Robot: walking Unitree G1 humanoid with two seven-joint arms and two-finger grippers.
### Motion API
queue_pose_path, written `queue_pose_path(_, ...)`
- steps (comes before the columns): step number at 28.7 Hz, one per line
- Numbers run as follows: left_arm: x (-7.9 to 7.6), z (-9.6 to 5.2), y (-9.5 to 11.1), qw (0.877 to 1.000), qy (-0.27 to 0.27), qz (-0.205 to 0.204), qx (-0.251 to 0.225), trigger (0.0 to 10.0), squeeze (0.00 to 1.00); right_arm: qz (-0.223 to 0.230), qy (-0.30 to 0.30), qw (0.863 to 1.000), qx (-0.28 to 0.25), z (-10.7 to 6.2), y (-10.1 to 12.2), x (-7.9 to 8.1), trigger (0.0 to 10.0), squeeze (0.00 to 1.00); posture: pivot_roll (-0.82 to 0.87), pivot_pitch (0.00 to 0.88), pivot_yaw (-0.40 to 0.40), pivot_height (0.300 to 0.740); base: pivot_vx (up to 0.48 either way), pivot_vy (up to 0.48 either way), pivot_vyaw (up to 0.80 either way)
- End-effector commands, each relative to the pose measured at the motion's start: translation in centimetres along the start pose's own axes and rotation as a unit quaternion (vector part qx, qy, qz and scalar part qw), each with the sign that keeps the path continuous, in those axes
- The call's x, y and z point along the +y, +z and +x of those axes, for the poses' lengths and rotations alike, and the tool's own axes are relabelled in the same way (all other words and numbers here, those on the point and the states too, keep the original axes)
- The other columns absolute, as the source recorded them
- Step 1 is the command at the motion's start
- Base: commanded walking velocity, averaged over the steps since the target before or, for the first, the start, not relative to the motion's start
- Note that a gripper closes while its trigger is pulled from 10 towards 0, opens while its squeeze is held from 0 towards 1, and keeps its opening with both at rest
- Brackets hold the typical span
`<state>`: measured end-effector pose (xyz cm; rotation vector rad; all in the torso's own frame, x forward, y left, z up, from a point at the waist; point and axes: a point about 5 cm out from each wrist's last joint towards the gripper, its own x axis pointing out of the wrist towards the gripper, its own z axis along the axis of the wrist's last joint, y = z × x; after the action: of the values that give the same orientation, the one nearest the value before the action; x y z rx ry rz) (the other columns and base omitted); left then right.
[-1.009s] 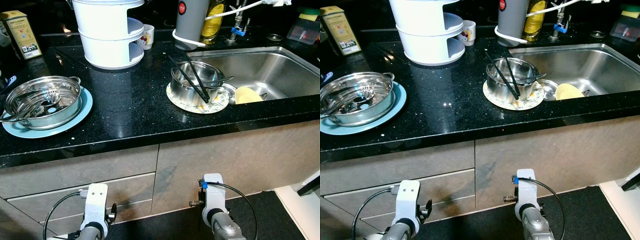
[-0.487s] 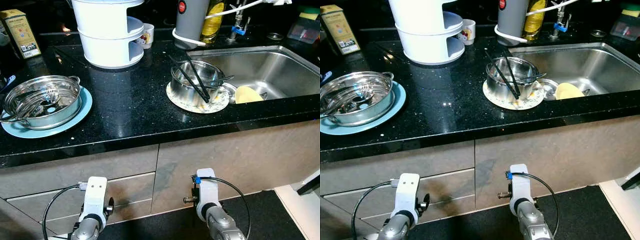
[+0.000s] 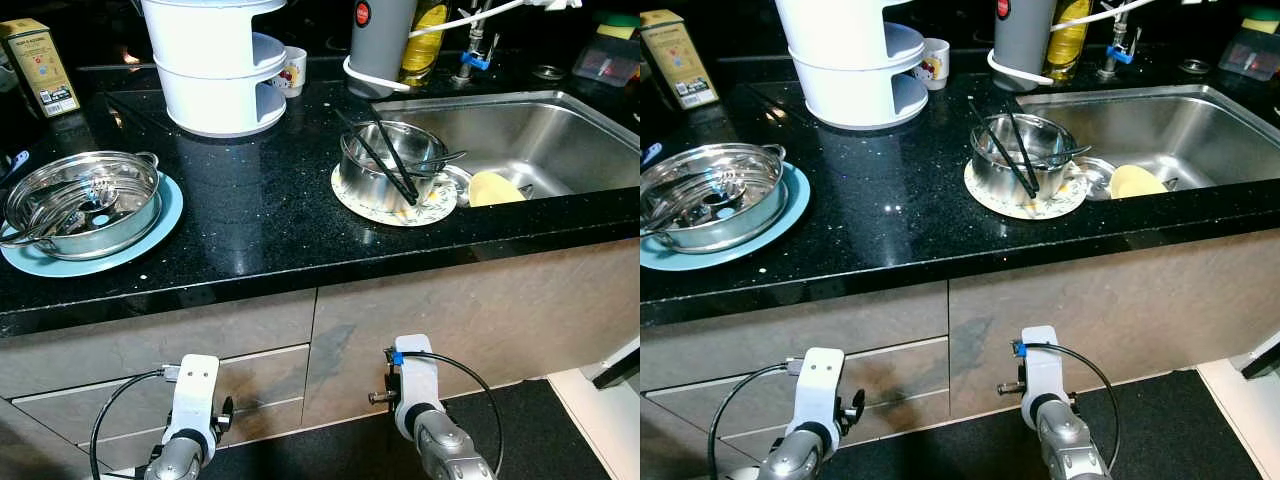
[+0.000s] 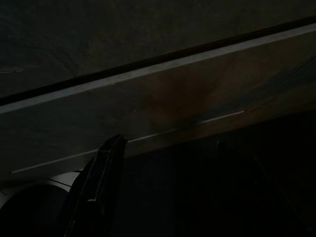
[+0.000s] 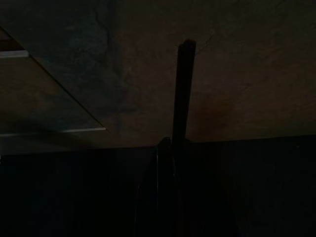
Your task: Kitchen organization
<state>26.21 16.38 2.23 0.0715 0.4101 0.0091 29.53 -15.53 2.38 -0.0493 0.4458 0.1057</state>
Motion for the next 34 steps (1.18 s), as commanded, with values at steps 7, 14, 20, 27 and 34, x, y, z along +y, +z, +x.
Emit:
queue_pose_path(7, -0.18, -0.16, -0.53, 1.000, -0.001, -0.002, 0.012, 10.0, 0.00, 0.008, -0.005, 1.000, 0.006, -0.12, -0.44, -0.46, 10.0, 0.00, -0.10, 0.208, -0.043, 0.740, 0.000, 0.000, 0.00)
queue_pose_path(14, -0.27, -0.10, -0.36, 1.000, -0.003, -0.003, 0.010, 10.0, 0.00, 0.009, -0.006, 1.000, 0.006, -0.14, -0.46, -0.54, 10.0, 0.00, -0.10, 0.211, -0.044, 0.740, 0.000, -0.351, 0.00)
queue_pose_path(20, -0.31, -0.15, -0.45, 1.000, -0.003, -0.005, 0.011, 10.0, 0.00, 0.009, -0.006, 1.000, 0.007, -0.21, -0.54, -0.60, 10.0, 0.00, -0.10, 0.213, -0.046, 0.740, 0.000, -0.480, 0.00)
queue_pose_path(27, -0.29, -0.18, -0.52, 1.000, -0.001, -0.007, 0.013, 10.0, 0.00, 0.008, -0.005, 1.000, 0.008, -0.21, -0.54, -0.62, 10.0, 0.00, -0.10, 0.215, -0.048, 0.740, 0.000, -0.480, 0.00)
queue_pose_path(34, -0.27, -0.21, -0.57, 1.000, -0.001, -0.009, 0.014, 10.0, 0.00, 0.007, -0.004, 1.000, 0.008, -0.20, -0.52, -0.61, 10.0, 0.00, -0.10, 0.215, -0.048, 0.740, 0.000, -0.480, 0.00)
